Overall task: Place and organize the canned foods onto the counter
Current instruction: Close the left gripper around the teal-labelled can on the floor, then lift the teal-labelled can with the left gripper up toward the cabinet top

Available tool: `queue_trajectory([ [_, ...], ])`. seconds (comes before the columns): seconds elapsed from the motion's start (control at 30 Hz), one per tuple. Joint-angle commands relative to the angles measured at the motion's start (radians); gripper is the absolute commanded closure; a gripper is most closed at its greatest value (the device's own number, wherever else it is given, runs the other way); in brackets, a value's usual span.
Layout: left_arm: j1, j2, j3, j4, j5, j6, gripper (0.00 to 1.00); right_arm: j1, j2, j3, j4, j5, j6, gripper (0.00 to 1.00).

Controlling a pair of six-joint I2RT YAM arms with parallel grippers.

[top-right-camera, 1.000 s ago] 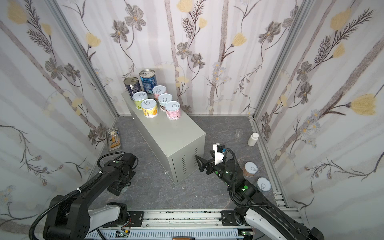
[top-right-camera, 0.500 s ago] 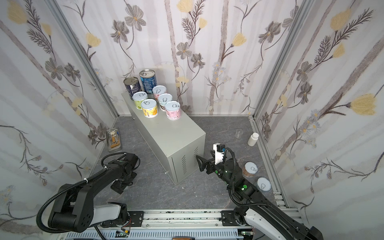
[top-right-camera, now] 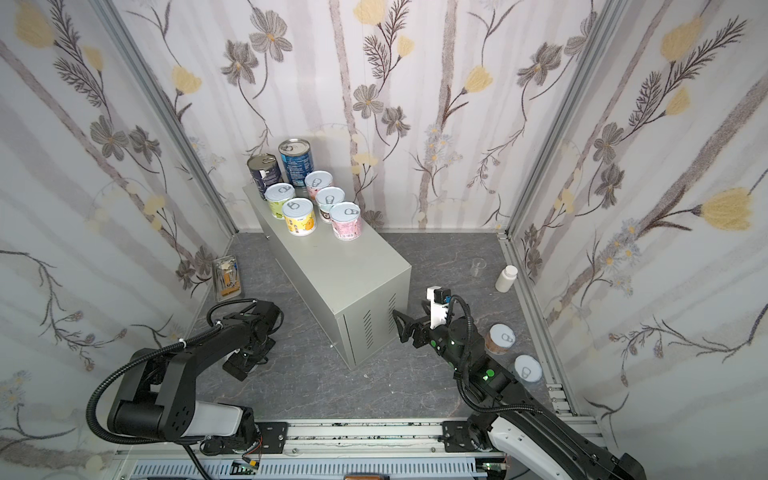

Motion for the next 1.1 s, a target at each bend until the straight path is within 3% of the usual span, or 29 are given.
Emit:
queue_trajectory([
  [0.0,0.010,0.019,0.005,0.002,0.032,0.026,0.03,-0.001,0.001,-0.002,0.046,-0.002,0.002,0.00],
  [0.3,0.067,-0.013,0.026,0.020,0.032,0.087,0.07,-0.004,0.001,-0.003,0.048,-0.006,0.002,0.00],
  [0.8,0.068,-0.009,0.029,0.031,0.050,0.175,0.41,-0.007,0.001,-0.003,0.048,-0.006,0.004,0.00],
  [1.07,0.063,-0.022,0.081,0.032,0.066,0.273,0.45,-0.008,0.015,-0.001,0.052,-0.005,0.002,0.00],
])
